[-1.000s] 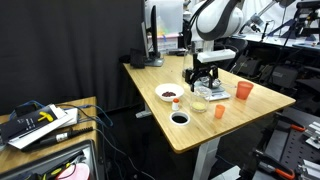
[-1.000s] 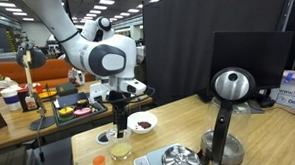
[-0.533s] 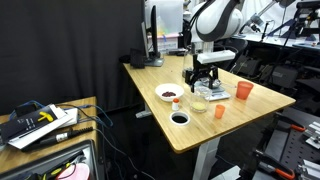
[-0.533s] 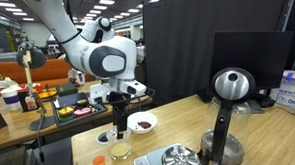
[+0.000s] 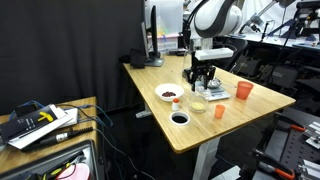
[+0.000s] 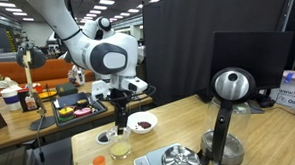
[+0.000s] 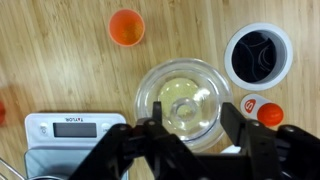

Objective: Remove the lid from the jar and put it on the table

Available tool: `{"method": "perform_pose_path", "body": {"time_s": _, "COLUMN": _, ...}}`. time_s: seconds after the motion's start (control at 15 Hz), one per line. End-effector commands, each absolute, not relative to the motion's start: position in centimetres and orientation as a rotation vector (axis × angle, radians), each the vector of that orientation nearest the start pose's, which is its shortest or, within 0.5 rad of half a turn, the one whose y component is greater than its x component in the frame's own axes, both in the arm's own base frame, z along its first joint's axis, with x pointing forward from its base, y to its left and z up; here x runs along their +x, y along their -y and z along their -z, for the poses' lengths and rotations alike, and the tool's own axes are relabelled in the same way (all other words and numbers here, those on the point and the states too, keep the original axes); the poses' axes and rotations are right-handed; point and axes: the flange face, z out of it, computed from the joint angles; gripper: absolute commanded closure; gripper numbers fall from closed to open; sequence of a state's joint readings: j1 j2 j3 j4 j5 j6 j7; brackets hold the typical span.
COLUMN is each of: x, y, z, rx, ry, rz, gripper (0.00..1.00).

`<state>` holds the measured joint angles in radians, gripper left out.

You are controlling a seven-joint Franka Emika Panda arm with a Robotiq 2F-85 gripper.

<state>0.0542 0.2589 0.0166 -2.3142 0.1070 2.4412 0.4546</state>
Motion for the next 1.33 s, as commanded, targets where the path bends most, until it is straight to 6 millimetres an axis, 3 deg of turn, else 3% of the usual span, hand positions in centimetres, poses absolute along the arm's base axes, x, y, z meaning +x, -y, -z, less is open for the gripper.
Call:
{"method": "perform_pose_path", "body": {"time_s": 0.0, "x": 50.9, "y": -3.5, "z": -21.5, "rx": -2.993, "ry": -0.752, "rz": -0.248, "gripper": 0.71}}
{"method": "perform_pose_path", "body": {"time_s": 0.07, "x": 50.9, "y": -3.5, "z": -21.5, "rx": -2.991, "ry": -0.755, "rz": -0.249, "gripper": 0.77}}
{"method": "perform_pose_path", "body": {"time_s": 0.2, "x": 51.0, "y": -3.3, "z": -21.6, "rx": -2.990, "ry": -0.765, "rz": -0.250, "gripper": 0.80}}
{"method": "perform_pose_path", "body": {"time_s": 0.33, "x": 51.0, "y": -3.3, "z": -21.6, "rx": -2.984, "ry": -0.772, "rz": -0.255, "gripper": 0.77}}
{"method": "perform_pose_path", "body": {"time_s": 0.6, "x": 51.0, "y": -3.0, "z": -22.1, "rx": -2.968, "ry": -0.788, "rz": -0.238, "gripper": 0.92}}
{"method": "perform_pose_path", "body": {"time_s": 1.27, "x": 49.9, "y": -1.6, "z": -25.5, "rx": -2.975, "ry": -0.821, "rz": -0.165, "gripper": 0.92}}
